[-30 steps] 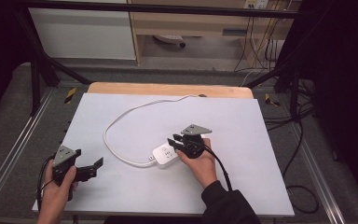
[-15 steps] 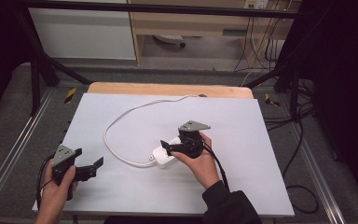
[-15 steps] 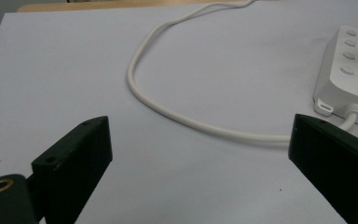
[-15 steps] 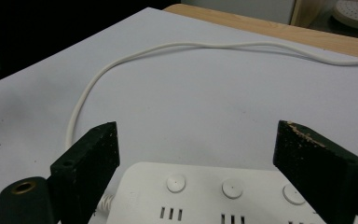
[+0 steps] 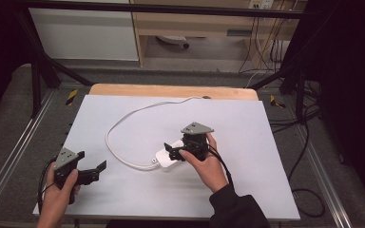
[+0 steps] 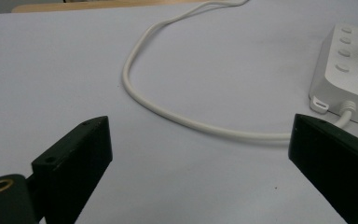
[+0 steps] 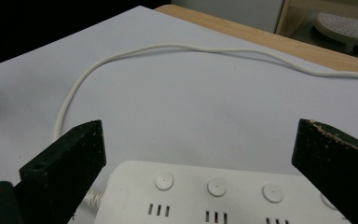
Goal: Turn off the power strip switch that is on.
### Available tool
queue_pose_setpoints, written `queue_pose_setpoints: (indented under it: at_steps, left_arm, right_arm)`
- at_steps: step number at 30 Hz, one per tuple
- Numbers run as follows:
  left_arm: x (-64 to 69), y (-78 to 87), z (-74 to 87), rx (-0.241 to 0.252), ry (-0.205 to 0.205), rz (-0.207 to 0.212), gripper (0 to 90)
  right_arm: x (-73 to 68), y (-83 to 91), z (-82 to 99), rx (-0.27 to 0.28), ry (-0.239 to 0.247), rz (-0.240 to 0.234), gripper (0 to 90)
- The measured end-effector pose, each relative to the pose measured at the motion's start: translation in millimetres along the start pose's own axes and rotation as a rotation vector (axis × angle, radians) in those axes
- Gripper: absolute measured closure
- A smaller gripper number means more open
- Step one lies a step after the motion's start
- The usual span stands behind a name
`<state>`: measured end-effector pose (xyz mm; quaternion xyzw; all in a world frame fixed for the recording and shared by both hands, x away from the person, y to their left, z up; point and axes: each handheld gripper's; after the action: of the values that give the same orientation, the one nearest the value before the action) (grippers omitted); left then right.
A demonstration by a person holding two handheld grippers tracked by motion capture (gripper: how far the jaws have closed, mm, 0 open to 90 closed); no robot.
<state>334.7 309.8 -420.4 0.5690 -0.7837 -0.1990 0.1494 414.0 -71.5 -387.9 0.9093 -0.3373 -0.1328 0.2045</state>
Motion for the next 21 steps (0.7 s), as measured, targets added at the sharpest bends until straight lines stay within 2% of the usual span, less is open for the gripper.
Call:
queue_pose_setpoints:
  at_steps: [2,12,17,21]
  left_arm:
    - [-0.8,0.3,0.1,0.000,0.002,-0.004,5.9]
    - [-0.5,-0.2,-0.4,0.002,0.003,-0.010,5.9]
    - [-1.6,-0.1,-0.3,0.004,0.002,-0.010,5.9]
    - [-1.9,-0.2,0.1,0.000,0.007,-0.012,5.9]
  right_arm:
    - [2.4,2.1,-0.6,0.004,0.010,0.009,3.4]
    - [17.7,19.2,-4.6,0.044,-0.020,0.036,3.3]
    - [28.4,28.7,-5.7,0.070,-0.038,0.086,3.5]
    - [35.1,36.2,-6.9,0.081,-0.053,0.099,3.8]
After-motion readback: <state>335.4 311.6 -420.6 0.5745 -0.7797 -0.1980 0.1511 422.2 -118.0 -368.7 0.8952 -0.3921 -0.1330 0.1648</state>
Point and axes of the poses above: each handheld gripper's, and its own axes: y roughly backward along the jaws, z roughly out of its underside, x roughly to its right, and after that the axes turned 8 degrees about -z, right-handed
